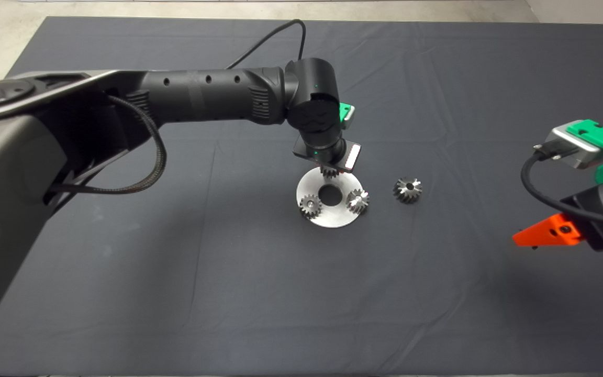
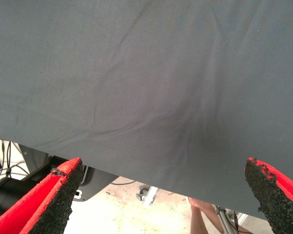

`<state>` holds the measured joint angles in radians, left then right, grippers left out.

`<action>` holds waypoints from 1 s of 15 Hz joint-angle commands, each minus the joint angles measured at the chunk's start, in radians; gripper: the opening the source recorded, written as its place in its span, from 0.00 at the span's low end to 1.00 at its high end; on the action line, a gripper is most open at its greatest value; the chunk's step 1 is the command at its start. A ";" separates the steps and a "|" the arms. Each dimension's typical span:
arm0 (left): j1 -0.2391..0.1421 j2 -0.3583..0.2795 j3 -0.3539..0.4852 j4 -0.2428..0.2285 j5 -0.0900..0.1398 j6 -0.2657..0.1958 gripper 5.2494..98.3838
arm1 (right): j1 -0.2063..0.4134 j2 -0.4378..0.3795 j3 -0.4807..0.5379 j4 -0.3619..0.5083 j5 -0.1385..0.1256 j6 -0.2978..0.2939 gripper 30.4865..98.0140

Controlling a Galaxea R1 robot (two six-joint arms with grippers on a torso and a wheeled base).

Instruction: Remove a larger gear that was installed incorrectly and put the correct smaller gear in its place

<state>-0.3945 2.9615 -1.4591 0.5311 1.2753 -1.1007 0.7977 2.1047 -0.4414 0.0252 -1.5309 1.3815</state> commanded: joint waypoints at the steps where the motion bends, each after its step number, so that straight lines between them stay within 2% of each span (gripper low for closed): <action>1: -0.026 0.002 -0.002 0.020 0.012 0.006 0.32 | 0.020 -0.002 0.005 0.033 -0.037 0.006 0.85; 7: -0.027 0.002 -0.002 0.047 0.012 0.007 0.32 | 0.020 -0.002 0.004 0.033 -0.037 0.006 0.85; 15: -0.020 0.003 0.004 0.047 0.009 0.002 0.32 | 0.020 -0.004 0.004 0.033 -0.037 0.007 0.85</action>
<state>-0.3964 2.9615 -1.4645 0.5647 1.2872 -1.1015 0.7977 2.1044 -0.4412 0.0252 -1.5309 1.3815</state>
